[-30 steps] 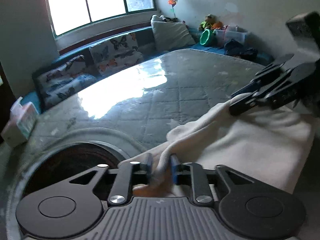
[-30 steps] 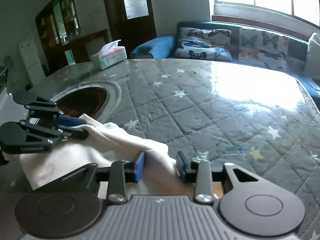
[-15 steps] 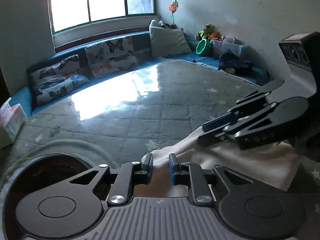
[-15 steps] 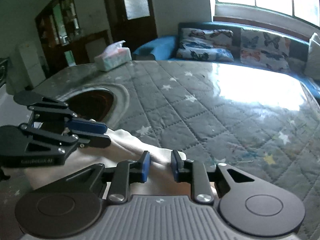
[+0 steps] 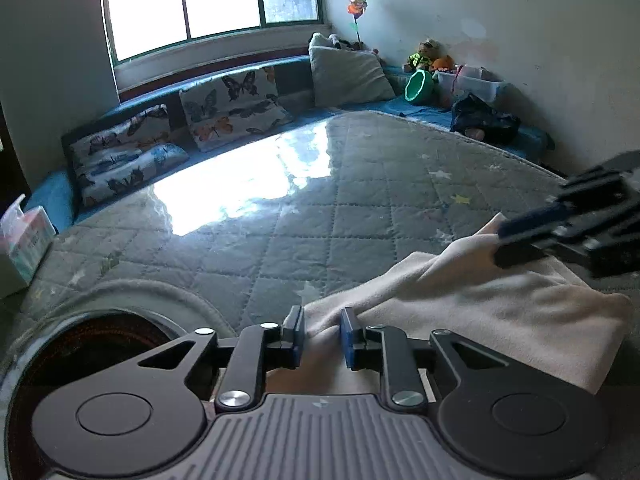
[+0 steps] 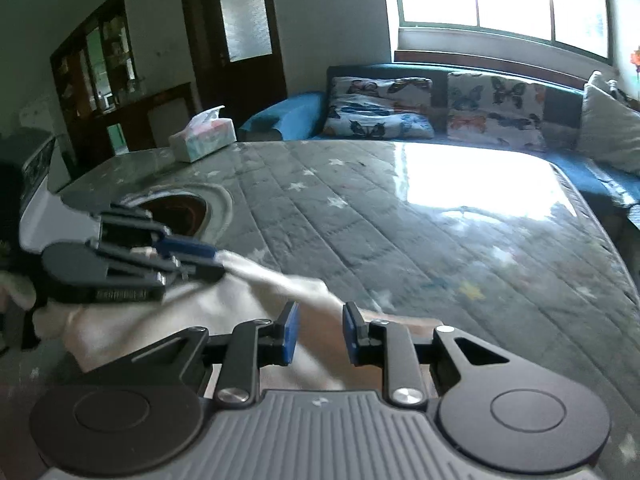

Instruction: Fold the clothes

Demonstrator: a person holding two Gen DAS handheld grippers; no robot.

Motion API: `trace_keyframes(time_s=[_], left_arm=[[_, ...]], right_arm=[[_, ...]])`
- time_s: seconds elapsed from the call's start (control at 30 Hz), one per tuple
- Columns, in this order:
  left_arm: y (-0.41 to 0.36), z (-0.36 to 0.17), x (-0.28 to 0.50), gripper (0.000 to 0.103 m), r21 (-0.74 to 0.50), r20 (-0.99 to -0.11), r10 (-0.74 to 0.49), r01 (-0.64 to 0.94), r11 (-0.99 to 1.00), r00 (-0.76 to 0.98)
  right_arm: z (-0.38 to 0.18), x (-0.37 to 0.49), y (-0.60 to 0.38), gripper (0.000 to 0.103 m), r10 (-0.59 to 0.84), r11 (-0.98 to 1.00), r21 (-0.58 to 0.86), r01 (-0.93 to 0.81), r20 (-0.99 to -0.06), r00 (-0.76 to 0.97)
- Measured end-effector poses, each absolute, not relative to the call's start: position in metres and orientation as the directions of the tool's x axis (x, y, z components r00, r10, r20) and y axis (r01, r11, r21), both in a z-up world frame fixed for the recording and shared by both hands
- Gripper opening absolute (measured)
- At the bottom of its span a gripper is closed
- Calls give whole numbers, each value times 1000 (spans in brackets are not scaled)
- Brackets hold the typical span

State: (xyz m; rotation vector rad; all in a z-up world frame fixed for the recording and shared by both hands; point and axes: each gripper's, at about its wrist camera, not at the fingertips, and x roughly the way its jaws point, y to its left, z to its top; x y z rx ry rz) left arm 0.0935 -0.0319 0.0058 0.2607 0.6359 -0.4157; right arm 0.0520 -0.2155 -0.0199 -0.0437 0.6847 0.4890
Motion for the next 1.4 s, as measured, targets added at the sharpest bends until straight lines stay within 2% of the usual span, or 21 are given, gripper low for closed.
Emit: trace_keyframes(time_s=[0.1, 0.3, 0.57, 0.6, 0.63, 0.67, 0.73, 0.93, 1.17, 1.4], left_arm=[[-40, 15, 83, 39, 142, -574, -287, 439, 887, 767], [-60, 22, 61, 39, 65, -555, -385, 500, 864, 738], [-97, -2, 39, 38, -5, -590, -486, 598, 801, 645], [-99, -4, 38, 38, -3, -590, -488, 603, 798, 643], [-100, -5, 37, 38, 5, -587, -488, 606, 796, 646], [-101, -6, 36, 38, 10, -584, -490, 609, 793, 648], [-101, -5, 35, 38, 2, -583, -499, 615, 788, 641], [-105, 3, 28, 39, -1, -552, -541, 647, 762, 635], [-137, -6, 19, 38, -43, -557, -654, 769, 638, 512], [-131, -8, 13, 43, -75, -522, -664, 747, 660, 535]], right_arm=[[-20, 39, -227, 23, 397, 899, 111, -423, -616, 680], [-27, 39, -247, 23, 344, 930, 121, -347, -618, 707], [-39, 50, -245, 22, 349, 928, 124, -350, -616, 707], [-41, 52, -245, 20, 353, 927, 129, -353, -620, 701], [-43, 54, -245, 10, 358, 925, 136, -355, -624, 694], [-44, 55, -246, 6, 360, 924, 137, -356, -624, 694], [-43, 56, -246, 5, 360, 924, 135, -358, -623, 694], [-43, 60, -245, 5, 363, 919, 123, -374, -633, 684], [-40, 68, -251, 5, 381, 909, 138, -394, -660, 648], [-33, 69, -245, 6, 369, 905, 102, -412, -669, 645]])
